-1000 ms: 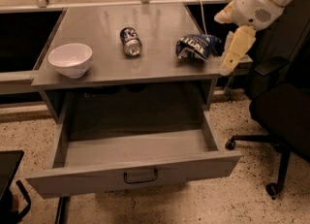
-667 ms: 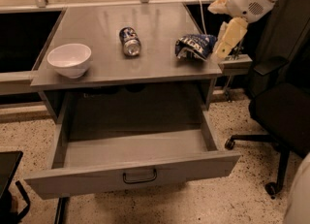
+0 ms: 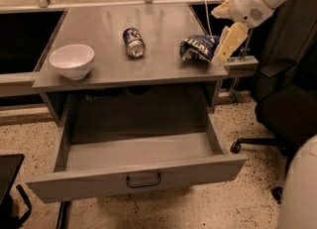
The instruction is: Place blue chip bag into top drawer
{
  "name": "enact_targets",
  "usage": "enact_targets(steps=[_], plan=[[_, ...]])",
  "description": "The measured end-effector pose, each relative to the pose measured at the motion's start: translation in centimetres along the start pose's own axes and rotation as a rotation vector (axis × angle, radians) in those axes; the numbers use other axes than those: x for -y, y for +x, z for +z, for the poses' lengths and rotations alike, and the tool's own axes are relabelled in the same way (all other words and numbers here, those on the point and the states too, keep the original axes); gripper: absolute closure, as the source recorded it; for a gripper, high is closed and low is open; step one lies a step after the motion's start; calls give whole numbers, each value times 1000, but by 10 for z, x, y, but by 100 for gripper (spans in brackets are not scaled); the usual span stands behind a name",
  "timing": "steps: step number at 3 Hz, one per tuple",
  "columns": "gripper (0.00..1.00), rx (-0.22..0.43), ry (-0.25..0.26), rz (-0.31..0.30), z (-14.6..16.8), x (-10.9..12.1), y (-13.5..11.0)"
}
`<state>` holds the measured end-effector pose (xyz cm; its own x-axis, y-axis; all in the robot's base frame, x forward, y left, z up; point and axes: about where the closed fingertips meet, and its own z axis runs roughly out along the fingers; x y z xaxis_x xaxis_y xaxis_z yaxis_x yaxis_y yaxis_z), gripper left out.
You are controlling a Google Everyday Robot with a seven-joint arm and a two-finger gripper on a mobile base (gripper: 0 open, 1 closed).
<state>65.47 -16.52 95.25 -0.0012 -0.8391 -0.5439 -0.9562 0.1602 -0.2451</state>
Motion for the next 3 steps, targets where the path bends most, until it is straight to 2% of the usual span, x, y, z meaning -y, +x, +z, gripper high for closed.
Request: enact_targets(steps=[1, 2, 3], plan=[[0, 87, -21, 20, 43, 27, 5], [0, 158, -33, 57, 106, 67, 12], [0, 158, -33, 57, 106, 67, 12]])
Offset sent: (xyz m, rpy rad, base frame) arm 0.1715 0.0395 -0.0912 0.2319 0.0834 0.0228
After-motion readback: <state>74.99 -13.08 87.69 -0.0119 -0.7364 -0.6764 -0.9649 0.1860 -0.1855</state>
